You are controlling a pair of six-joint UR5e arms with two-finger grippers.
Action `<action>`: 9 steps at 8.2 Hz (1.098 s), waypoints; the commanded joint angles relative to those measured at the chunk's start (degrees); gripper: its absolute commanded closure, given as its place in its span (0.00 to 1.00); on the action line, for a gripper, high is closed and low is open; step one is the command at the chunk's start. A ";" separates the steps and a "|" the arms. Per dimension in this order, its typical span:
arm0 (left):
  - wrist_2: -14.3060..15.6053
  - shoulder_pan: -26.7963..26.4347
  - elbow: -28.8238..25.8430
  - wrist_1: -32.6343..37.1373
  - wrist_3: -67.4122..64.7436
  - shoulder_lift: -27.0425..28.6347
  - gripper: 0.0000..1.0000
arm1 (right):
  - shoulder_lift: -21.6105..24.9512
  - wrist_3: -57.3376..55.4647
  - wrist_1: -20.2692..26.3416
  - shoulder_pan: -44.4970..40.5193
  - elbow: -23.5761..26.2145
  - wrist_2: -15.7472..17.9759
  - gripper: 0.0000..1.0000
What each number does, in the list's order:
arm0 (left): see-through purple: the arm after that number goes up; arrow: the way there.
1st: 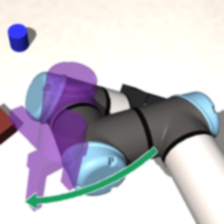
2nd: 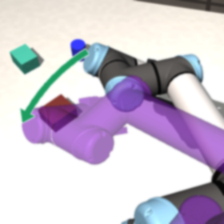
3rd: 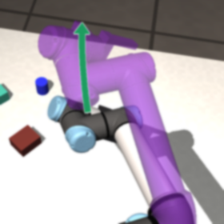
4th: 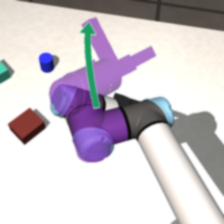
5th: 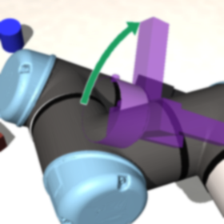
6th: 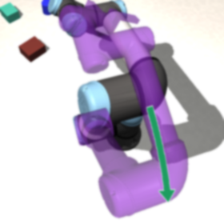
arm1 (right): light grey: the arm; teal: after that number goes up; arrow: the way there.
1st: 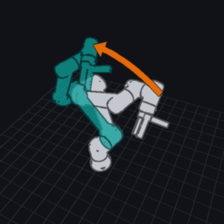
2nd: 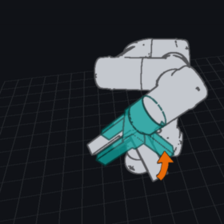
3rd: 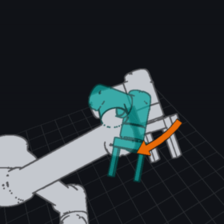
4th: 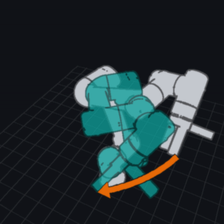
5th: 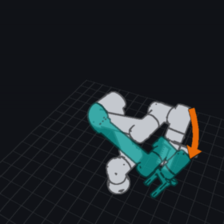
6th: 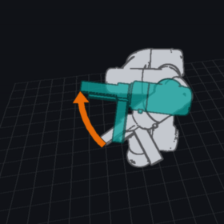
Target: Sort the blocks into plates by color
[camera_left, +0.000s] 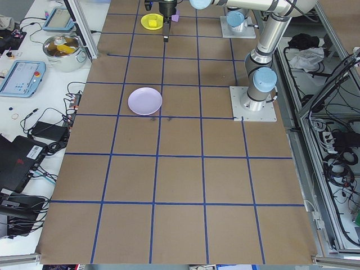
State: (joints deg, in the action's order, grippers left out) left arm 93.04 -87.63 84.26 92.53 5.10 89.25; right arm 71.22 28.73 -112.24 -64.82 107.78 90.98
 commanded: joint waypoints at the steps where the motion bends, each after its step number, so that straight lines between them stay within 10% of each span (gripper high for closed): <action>1: -0.06 0.00 0.02 0.02 0.00 -0.04 0.00 | -0.47 -0.52 0.18 0.05 -0.28 -0.71 0.07; 9: 0.47 0.17 0.20 0.29 0.79 -0.38 0.00 | -3.18 -3.24 0.53 -0.22 -0.20 -0.71 0.10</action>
State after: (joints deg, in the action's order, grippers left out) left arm 93.46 -87.62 84.46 92.76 5.46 89.32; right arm 69.38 25.80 -111.79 -65.02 106.79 90.19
